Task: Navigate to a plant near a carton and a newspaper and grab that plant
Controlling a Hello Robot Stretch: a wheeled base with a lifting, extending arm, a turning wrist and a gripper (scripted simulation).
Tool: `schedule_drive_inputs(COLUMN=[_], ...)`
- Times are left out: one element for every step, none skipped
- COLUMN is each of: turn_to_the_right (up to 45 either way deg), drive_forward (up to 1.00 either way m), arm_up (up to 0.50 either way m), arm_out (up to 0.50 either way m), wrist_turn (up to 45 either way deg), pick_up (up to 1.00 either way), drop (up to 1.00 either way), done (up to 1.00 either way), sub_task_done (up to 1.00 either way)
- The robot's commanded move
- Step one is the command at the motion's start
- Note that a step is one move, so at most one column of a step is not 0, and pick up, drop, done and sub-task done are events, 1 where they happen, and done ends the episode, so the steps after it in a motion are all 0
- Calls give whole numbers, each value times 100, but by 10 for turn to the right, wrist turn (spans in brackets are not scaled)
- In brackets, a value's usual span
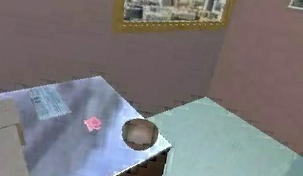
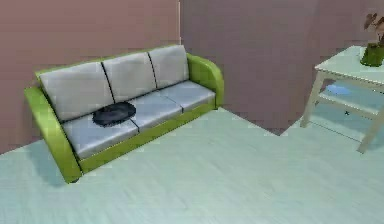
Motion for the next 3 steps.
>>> schedule_drive_inputs(turn_to_the_right=[-450, -450, -180], drive_forward=[0, 0, 0], arm_up=[0, 0, 0], arm_out=[0, 0, 0], wrist_turn=[0, 0, 0], pick_up=[0, 0, 0], drop=[0, 0, 0], done=[0, 0, 0], sub_task_done=[0, 0, 0])
